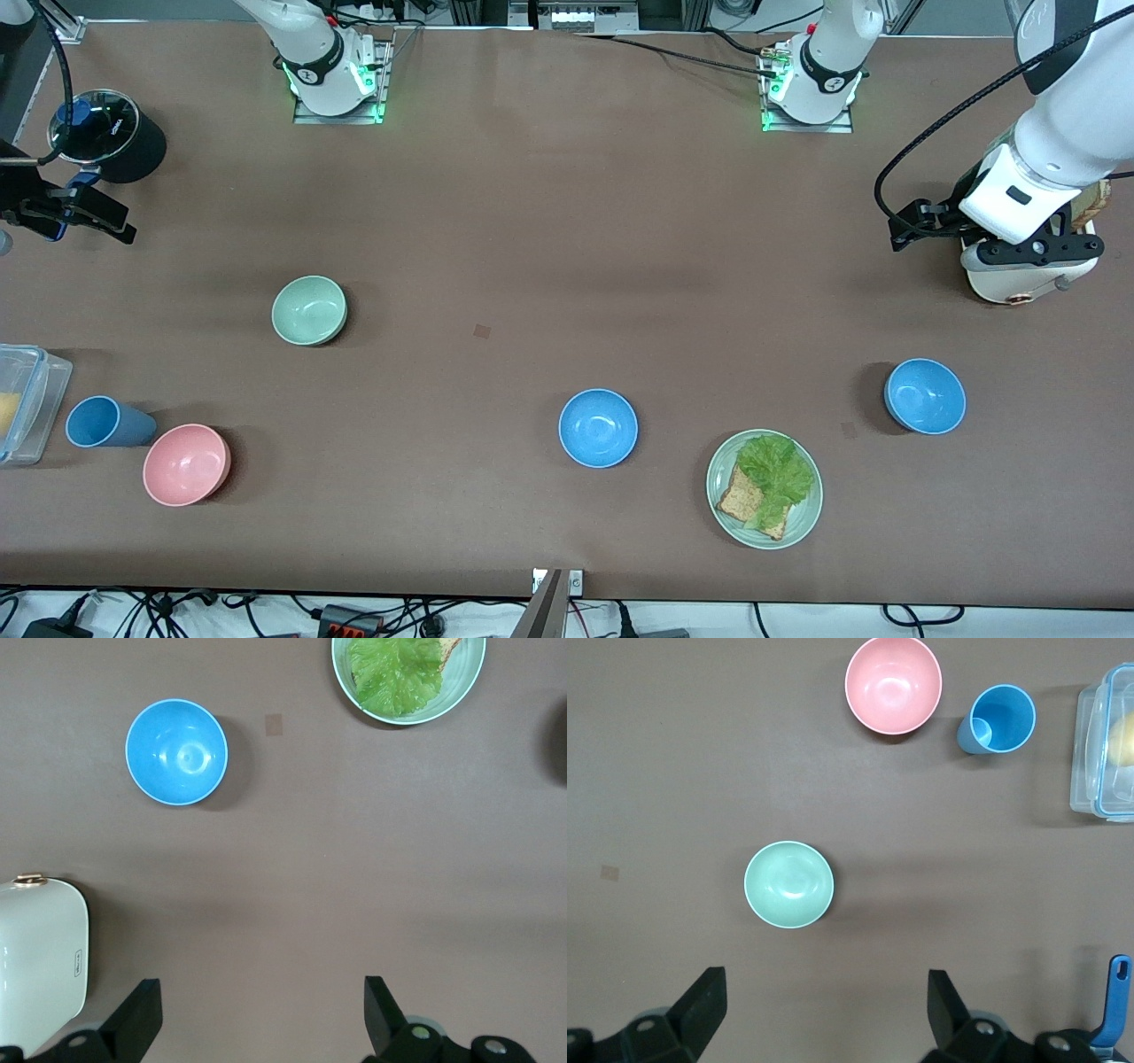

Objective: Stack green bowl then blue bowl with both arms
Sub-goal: 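Reach the right gripper down to the light green bowl, then carry the green bowl to center while the left gripper reaches the blue bowl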

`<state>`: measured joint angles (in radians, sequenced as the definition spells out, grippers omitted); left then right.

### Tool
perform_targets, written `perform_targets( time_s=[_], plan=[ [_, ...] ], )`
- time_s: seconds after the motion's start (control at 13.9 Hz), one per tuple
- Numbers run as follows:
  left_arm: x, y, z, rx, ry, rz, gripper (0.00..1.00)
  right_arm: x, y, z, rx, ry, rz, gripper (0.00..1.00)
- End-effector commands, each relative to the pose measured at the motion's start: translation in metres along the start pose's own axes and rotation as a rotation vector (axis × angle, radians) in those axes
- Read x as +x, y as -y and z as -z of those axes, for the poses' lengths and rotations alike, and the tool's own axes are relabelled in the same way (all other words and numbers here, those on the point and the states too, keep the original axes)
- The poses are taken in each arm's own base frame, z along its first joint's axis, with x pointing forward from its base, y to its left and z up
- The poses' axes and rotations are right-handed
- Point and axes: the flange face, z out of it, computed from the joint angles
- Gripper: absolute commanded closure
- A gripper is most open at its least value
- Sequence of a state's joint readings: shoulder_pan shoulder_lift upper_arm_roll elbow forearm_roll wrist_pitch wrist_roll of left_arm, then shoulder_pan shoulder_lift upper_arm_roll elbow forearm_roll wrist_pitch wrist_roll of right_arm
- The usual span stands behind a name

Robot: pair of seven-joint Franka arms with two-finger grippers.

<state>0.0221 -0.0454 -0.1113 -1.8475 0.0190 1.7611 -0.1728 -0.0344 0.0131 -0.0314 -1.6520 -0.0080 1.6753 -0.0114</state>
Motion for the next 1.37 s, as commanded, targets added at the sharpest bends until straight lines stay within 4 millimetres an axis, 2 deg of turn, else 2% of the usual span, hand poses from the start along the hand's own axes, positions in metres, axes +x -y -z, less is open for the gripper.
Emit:
perform_targets(
  time_s=[0.0,0.36,0.58,0.72,0.86,1.08,1.15,1.22,1.29],
  plan=[
    [0.004,0.0,0.005,-0.006,0.001,0.003,0.0,0.011,0.0,-0.027,-0.02,0.018,0.015,0.0],
    [0.006,0.005,0.002,-0.007,0.008,0.012,0.0,0.06,-0.001,-0.163,-0.029,0.138,0.018,0.0],
    [0.007,0.01,0.001,-0.007,0.011,0.02,0.0,0.068,0.003,-0.233,-0.036,0.23,0.035,0.0],
    [0.012,0.024,-0.009,-0.007,0.029,0.047,0.0,0.069,0.012,-0.275,-0.041,0.288,0.055,0.0],
    [0.021,0.048,-0.02,-0.01,0.041,0.091,0.0,0.066,0.027,-0.295,-0.044,0.324,0.078,0.0],
    [0.042,0.07,-0.044,-0.017,0.066,0.128,0.0,0.056,0.024,-0.342,-0.041,0.391,0.071,0.02],
    [0.05,0.074,-0.063,-0.006,0.081,0.129,0.0,0.054,0.024,-0.355,-0.038,0.405,0.07,0.04],
    [0.062,0.085,-0.092,-0.008,0.099,0.145,0.0,0.054,0.023,-0.364,-0.037,0.412,0.067,0.05],
    [0.07,0.105,-0.108,-0.013,0.099,0.179,0.0,0.053,0.024,-0.369,-0.035,0.419,0.065,0.08]
  ],
)
